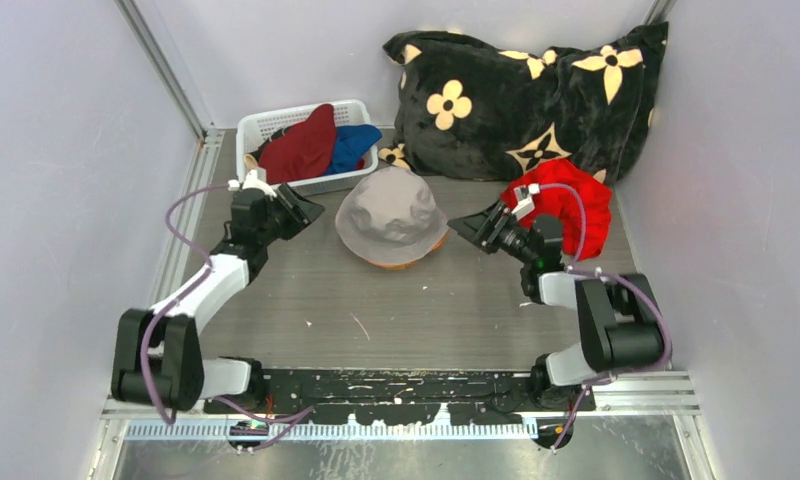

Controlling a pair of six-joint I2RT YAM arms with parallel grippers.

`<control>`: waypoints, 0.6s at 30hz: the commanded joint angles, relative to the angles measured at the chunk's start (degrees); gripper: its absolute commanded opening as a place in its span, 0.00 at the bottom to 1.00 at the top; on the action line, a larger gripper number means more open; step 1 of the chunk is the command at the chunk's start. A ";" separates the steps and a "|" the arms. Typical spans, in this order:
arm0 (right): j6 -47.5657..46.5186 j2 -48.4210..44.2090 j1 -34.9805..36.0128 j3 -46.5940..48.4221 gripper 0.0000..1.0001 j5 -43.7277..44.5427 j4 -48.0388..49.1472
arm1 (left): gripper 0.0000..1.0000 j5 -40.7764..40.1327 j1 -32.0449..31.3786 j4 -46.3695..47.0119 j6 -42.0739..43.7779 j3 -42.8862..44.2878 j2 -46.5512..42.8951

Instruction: Stack the hats

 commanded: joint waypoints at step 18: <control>-31.49 -14.47 -0.49 29.84 1.00 19.92 -50.93 | 0.66 -19.35 0.13 -12.18 24.24 41.37 24.89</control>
